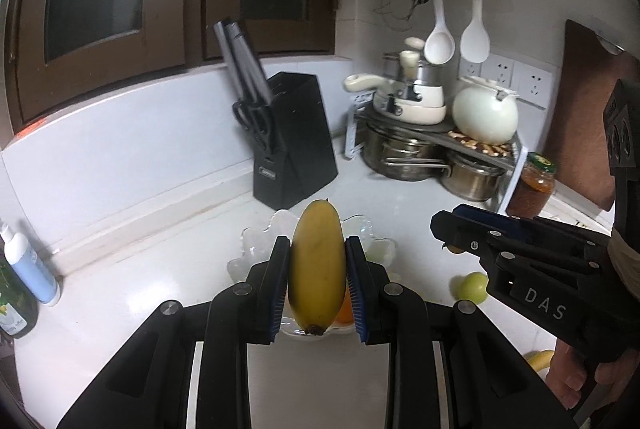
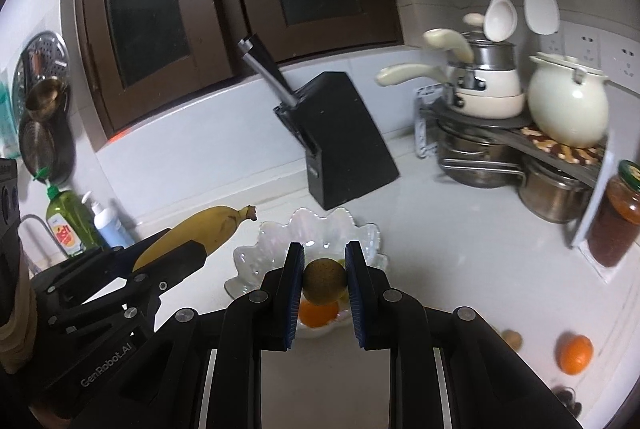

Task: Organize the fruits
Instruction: 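Carry the banana with the left tool while the right tool carries the small fruit over the glass bowl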

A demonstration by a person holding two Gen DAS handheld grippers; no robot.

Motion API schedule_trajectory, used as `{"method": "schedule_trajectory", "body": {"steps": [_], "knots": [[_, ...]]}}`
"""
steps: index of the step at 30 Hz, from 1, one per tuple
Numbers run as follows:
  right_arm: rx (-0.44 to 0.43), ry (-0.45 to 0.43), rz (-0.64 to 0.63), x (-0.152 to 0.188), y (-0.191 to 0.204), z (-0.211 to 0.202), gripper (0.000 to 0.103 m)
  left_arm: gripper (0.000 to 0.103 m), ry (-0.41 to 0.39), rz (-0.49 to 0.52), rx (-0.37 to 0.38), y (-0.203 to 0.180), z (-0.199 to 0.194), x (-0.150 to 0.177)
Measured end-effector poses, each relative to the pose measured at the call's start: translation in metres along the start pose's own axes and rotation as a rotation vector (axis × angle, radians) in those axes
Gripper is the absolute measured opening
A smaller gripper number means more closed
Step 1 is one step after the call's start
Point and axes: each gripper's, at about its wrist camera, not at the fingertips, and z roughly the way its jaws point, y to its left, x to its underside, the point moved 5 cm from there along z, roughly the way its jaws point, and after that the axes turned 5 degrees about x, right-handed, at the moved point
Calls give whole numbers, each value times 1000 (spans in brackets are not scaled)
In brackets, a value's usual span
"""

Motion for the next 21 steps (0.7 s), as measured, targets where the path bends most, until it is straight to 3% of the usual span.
{"method": "schedule_trajectory", "body": {"steps": [21], "knots": [[16, 189, -59, 23, 9, 97, 23, 28, 180, 27, 3, 42, 84, 28]]}}
